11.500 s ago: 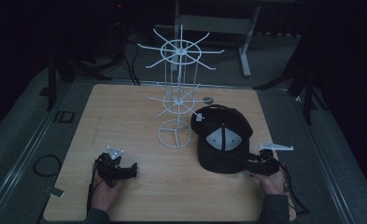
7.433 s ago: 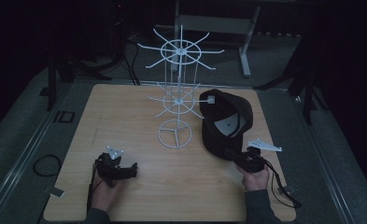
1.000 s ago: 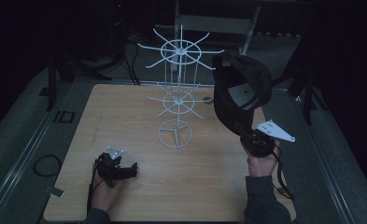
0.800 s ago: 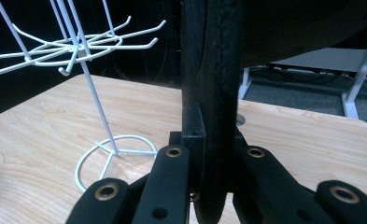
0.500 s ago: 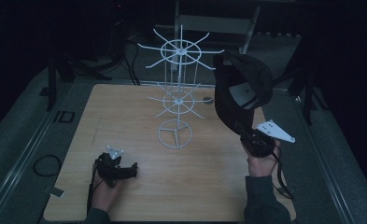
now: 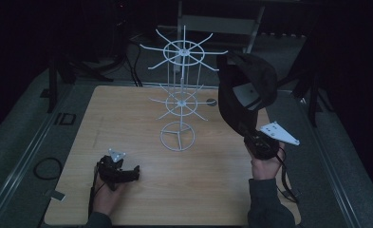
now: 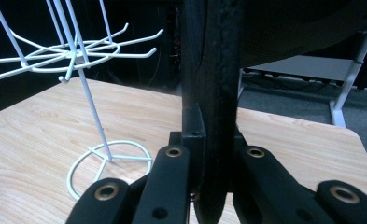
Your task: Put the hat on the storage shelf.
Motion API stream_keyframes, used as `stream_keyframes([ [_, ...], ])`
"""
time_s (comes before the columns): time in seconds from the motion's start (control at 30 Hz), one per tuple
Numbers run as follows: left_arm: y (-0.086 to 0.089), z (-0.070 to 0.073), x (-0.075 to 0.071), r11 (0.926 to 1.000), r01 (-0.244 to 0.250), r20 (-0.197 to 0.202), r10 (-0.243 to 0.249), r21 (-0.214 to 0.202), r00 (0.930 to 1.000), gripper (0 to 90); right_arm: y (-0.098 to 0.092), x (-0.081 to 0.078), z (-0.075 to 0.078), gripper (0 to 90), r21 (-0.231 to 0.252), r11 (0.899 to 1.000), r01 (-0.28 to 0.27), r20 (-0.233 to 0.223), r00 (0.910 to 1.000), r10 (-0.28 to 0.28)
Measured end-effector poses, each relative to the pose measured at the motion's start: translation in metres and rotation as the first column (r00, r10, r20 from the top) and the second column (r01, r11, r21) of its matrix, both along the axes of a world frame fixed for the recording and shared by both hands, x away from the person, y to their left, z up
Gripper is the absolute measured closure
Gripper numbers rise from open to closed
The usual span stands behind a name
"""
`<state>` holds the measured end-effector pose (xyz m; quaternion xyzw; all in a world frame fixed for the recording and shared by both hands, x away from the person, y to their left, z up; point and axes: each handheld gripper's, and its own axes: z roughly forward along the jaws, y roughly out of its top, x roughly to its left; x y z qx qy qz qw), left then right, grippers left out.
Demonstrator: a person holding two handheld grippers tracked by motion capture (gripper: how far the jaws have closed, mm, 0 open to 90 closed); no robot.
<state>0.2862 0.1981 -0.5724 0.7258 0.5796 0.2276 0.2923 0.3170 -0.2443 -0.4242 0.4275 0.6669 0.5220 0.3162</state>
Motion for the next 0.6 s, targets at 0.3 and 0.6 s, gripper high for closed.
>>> stream_keyframes([
  [0.3,0.0,0.0,0.0,1.0,0.0,0.0,0.0,0.0,1.0,0.2,-0.0007,-0.0007,0.0013,86.5,0.005,1.0,0.005,0.007,1.0,-0.005],
  [0.6,0.0,0.0,0.0,1.0,0.0,0.0,0.0,0.0,1.0,0.2,-0.0021,-0.0005,0.0056,86.5,-0.004,1.0,0.009,0.017,0.9998,-0.009],
])
